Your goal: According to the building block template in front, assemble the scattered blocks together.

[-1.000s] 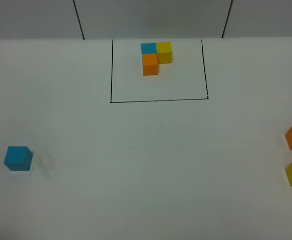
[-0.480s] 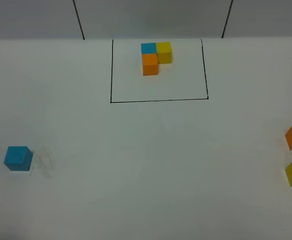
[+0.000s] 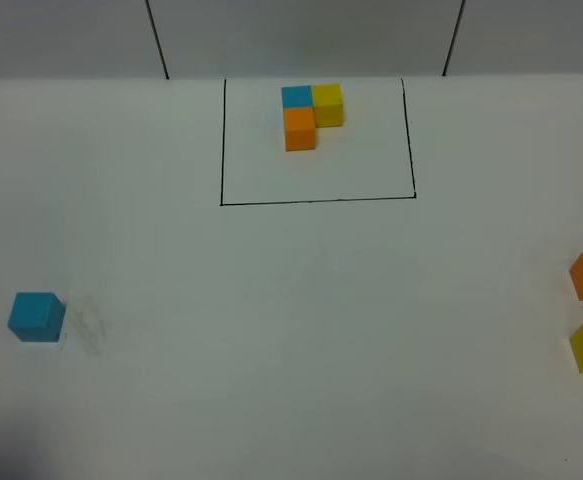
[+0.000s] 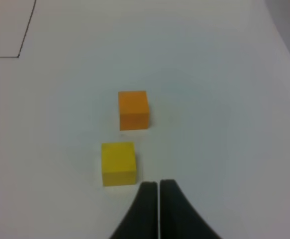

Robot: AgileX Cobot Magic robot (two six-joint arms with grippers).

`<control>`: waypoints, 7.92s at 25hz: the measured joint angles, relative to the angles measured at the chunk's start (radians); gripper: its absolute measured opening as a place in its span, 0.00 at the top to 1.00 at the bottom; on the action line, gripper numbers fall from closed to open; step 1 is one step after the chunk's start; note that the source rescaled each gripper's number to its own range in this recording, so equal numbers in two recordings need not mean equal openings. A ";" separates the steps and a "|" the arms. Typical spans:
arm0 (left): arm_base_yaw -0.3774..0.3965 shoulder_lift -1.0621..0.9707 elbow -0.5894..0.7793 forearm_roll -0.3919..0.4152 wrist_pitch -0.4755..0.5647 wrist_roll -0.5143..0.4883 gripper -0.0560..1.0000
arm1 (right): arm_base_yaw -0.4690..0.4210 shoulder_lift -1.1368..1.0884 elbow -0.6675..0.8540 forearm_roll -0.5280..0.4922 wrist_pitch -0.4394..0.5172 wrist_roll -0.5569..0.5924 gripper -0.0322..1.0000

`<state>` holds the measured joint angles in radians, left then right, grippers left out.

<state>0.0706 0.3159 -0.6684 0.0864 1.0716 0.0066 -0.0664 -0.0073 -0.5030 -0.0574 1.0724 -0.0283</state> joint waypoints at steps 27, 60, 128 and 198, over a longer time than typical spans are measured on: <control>0.000 0.858 0.121 -0.175 -0.572 -0.014 0.06 | 0.000 0.000 0.000 0.000 0.000 0.000 0.96; -0.039 1.266 0.121 -0.230 -1.032 0.073 0.07 | 0.000 0.000 0.000 0.000 0.000 0.000 0.96; -0.103 0.922 0.123 -0.265 -0.673 0.315 0.43 | 0.000 0.000 0.000 0.000 0.000 0.000 0.96; -0.357 1.294 -0.258 -0.916 -0.403 1.690 0.43 | 0.000 0.000 0.000 0.000 0.000 0.000 0.96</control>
<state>-0.2869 1.6100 -0.9260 -0.8292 0.6690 1.6964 -0.0664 -0.0073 -0.5030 -0.0574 1.0724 -0.0283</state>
